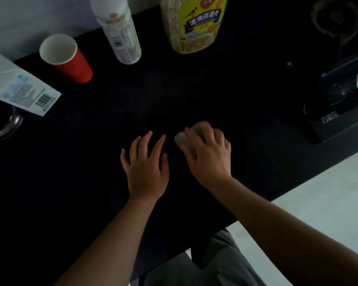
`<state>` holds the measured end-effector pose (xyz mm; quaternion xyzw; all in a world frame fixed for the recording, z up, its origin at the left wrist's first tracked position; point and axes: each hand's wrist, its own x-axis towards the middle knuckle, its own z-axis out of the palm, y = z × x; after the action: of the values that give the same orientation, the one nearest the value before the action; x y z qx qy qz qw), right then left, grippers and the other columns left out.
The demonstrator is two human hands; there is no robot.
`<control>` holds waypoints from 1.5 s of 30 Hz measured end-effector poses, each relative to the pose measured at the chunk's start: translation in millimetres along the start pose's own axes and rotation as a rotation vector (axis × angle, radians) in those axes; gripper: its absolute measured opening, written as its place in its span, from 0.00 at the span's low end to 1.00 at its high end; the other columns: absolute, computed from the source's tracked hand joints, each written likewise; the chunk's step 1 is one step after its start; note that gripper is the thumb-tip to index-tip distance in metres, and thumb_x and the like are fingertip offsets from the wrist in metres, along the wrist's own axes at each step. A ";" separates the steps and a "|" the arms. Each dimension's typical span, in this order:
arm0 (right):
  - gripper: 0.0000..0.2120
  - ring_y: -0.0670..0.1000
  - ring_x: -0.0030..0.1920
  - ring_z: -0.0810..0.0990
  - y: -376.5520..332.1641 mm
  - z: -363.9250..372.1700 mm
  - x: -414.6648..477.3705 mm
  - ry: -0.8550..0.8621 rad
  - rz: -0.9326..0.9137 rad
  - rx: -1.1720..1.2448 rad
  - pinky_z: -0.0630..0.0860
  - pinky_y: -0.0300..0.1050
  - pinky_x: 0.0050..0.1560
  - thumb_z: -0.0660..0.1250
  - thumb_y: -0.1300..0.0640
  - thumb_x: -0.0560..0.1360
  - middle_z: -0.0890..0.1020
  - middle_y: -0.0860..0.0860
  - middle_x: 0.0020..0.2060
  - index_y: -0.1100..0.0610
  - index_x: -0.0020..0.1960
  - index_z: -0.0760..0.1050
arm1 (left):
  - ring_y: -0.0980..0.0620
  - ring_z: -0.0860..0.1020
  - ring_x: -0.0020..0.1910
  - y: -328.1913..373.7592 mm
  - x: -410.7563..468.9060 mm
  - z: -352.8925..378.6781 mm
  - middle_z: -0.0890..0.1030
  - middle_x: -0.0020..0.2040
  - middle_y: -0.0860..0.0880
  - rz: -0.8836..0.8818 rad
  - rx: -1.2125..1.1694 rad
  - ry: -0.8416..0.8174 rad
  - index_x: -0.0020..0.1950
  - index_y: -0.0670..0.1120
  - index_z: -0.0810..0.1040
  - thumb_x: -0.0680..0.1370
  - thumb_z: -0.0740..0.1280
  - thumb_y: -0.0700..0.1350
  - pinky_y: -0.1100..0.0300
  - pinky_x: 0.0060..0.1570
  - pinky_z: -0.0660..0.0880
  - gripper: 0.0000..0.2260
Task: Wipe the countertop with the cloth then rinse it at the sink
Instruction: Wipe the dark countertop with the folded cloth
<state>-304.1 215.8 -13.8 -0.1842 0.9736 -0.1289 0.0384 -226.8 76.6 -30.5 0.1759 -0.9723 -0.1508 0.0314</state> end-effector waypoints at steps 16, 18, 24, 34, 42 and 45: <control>0.23 0.54 0.62 0.63 32.7 -10.7 -14.6 -0.083 -0.049 0.022 0.66 0.56 0.58 0.49 0.35 0.75 0.63 0.47 0.66 0.41 0.68 0.63 | 0.45 0.63 0.71 2.9 1.4 -3.7 0.67 0.72 0.48 -0.013 -0.026 -0.015 0.70 0.55 0.68 0.78 0.60 0.50 0.37 0.69 0.55 0.19; 0.23 0.54 0.62 0.60 51.7 -15.7 -5.7 -0.071 0.033 0.065 0.64 0.55 0.58 0.51 0.36 0.76 0.62 0.48 0.67 0.41 0.68 0.62 | 0.45 0.63 0.72 3.5 0.8 -5.2 0.67 0.72 0.48 -0.021 -0.039 -0.032 0.70 0.55 0.68 0.79 0.60 0.49 0.38 0.70 0.53 0.19; 0.22 0.59 0.64 0.61 3.4 -1.1 108.3 0.030 0.280 0.085 0.60 0.61 0.60 0.52 0.40 0.76 0.62 0.51 0.70 0.44 0.68 0.65 | 0.48 0.68 0.68 0.8 24.8 -18.5 0.71 0.68 0.49 -0.015 -0.072 -0.017 0.68 0.52 0.71 0.78 0.60 0.49 0.41 0.67 0.61 0.17; 0.22 0.58 0.58 0.70 -14.5 5.6 74.5 0.007 -0.222 0.011 0.69 0.58 0.51 0.52 0.38 0.75 0.70 0.50 0.63 0.46 0.64 0.69 | 0.47 0.63 0.71 -49.6 87.5 -15.2 0.66 0.72 0.48 -0.194 -0.003 0.110 0.70 0.53 0.68 0.78 0.57 0.51 0.39 0.69 0.59 0.20; 0.18 0.60 0.61 0.65 -75.6 17.3 156.7 -0.014 -0.104 0.093 0.64 0.57 0.55 0.55 0.42 0.76 0.67 0.52 0.66 0.46 0.64 0.68 | 0.48 0.64 0.71 -50.1 88.3 -14.4 0.67 0.72 0.49 -0.206 0.007 0.110 0.70 0.54 0.68 0.76 0.56 0.52 0.40 0.68 0.60 0.21; 0.20 0.58 0.60 0.67 -72.1 19.3 129.0 -0.033 -0.243 0.077 0.66 0.57 0.54 0.54 0.40 0.76 0.68 0.51 0.65 0.45 0.65 0.68 | 0.48 0.65 0.70 -49.4 88.5 -14.7 0.68 0.72 0.49 -0.212 0.009 0.109 0.69 0.54 0.69 0.76 0.57 0.52 0.40 0.67 0.61 0.21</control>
<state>-396.5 98.9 -16.9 -0.3011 0.9377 -0.1670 0.0454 -291.6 -2.8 -30.9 0.2860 -0.9457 -0.1389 0.0673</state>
